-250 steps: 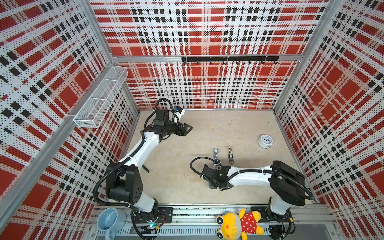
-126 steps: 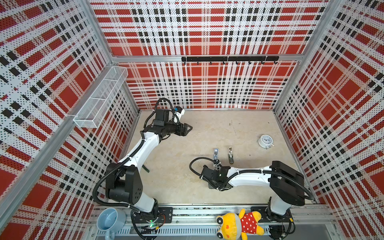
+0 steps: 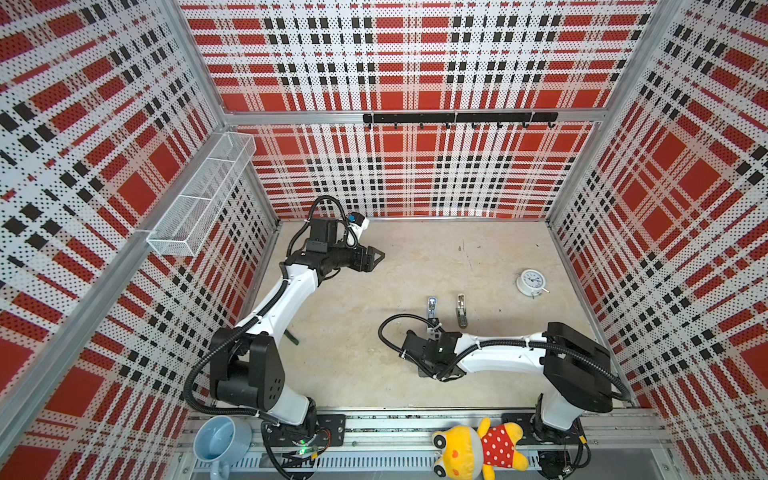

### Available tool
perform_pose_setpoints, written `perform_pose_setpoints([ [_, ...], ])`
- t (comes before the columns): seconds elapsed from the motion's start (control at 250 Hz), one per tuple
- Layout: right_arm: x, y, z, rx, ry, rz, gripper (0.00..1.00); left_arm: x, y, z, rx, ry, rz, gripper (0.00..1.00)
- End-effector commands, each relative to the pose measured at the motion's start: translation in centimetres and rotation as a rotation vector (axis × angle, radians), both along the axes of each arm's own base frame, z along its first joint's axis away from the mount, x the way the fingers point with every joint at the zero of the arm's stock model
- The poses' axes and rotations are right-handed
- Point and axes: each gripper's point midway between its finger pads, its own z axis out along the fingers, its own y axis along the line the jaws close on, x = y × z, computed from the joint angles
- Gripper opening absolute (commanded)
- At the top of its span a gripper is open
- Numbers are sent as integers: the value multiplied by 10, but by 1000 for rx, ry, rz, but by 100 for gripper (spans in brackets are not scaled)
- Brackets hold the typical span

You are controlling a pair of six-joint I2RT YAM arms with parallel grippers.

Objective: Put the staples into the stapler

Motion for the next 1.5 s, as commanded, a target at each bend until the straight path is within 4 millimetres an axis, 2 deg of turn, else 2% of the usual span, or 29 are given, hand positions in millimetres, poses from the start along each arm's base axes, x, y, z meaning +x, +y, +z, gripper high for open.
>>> perform_pose_setpoints([
  [0.0, 7, 5, 18, 19, -49, 3, 5, -8, -1, 6, -2, -17, -11, 77],
  [0.376, 10, -1, 20, -3, -57, 9, 6, -9, -4, 9, -11, -24, -23, 77],
  [0.828, 28, -2, 51, 49, -105, 18, 6, -10, -3, 18, -9, -51, -31, 77],
  [1.108, 54, -6, 67, 85, -133, 20, 6, -2, 6, 21, -17, -49, -5, 77],
  [1.497, 99, -28, 85, 120, -188, 48, 7, 2, 5, 20, -11, -53, -18, 77],
])
